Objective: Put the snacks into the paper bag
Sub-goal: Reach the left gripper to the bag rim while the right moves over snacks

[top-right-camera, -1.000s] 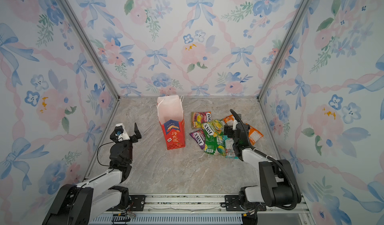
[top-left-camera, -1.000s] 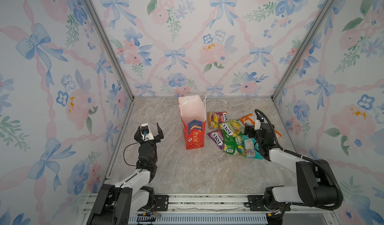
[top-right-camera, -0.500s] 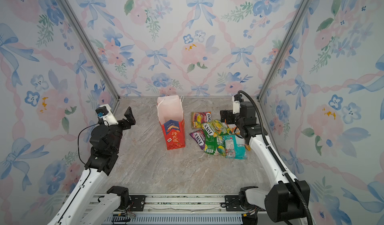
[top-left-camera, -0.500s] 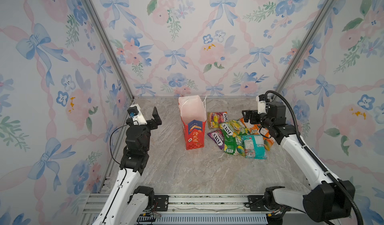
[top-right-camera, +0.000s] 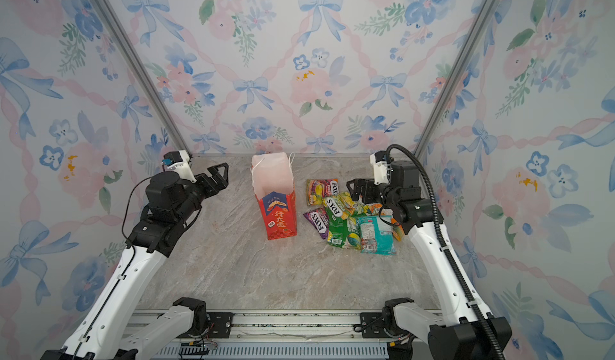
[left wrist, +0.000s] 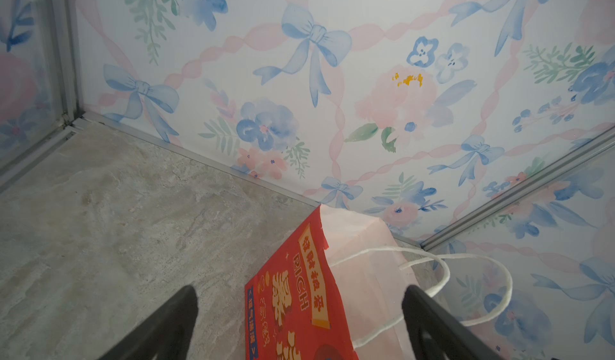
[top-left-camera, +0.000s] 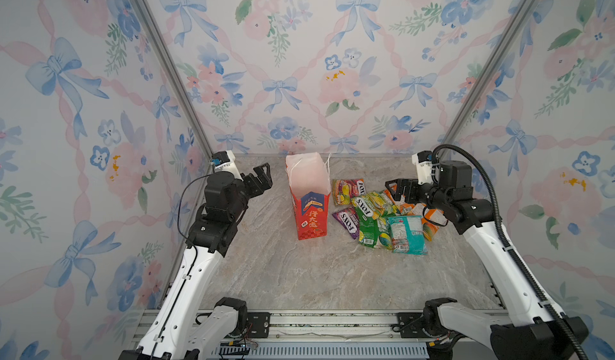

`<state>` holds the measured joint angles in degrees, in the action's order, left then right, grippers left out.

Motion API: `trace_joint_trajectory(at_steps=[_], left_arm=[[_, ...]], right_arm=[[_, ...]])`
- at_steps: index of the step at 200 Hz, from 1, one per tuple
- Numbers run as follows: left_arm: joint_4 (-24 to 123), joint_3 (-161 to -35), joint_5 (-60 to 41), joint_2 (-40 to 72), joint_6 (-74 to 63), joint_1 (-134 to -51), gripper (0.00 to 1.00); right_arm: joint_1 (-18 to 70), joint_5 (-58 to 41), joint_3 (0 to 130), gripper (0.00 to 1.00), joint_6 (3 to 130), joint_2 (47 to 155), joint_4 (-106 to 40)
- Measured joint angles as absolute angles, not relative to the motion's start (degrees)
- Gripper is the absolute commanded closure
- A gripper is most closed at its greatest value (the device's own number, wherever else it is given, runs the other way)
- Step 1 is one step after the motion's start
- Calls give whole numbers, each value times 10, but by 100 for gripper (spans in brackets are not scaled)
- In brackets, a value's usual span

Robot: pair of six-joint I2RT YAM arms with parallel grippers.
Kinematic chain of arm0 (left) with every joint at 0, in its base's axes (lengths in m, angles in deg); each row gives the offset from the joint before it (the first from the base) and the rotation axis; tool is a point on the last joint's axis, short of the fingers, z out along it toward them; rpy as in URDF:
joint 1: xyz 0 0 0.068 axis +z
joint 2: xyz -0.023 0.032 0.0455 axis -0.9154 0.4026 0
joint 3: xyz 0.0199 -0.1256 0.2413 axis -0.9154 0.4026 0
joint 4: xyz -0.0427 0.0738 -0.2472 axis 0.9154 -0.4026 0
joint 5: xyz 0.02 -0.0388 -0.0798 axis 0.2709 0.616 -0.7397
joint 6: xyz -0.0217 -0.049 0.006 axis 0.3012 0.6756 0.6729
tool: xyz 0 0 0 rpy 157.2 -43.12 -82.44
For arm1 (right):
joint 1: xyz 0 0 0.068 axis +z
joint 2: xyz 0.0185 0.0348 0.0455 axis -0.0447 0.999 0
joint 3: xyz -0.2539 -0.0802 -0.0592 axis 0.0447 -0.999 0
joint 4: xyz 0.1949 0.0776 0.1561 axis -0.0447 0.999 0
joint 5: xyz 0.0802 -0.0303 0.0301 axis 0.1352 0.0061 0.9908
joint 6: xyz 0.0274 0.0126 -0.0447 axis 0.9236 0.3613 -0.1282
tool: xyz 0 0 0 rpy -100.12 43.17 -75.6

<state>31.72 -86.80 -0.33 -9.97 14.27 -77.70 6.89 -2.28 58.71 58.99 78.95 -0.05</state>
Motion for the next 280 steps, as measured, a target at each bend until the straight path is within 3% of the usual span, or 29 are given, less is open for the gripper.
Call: trace_joint_trajectory(at_steps=[114, 280], left_arm=[[256, -879, 28, -47, 218, -922, 2], [246, -925, 107, 60, 243, -959, 2]], right_arm=[[77, -37, 601, 4, 609, 818, 38], [77, -41, 583, 3, 613, 819, 38]])
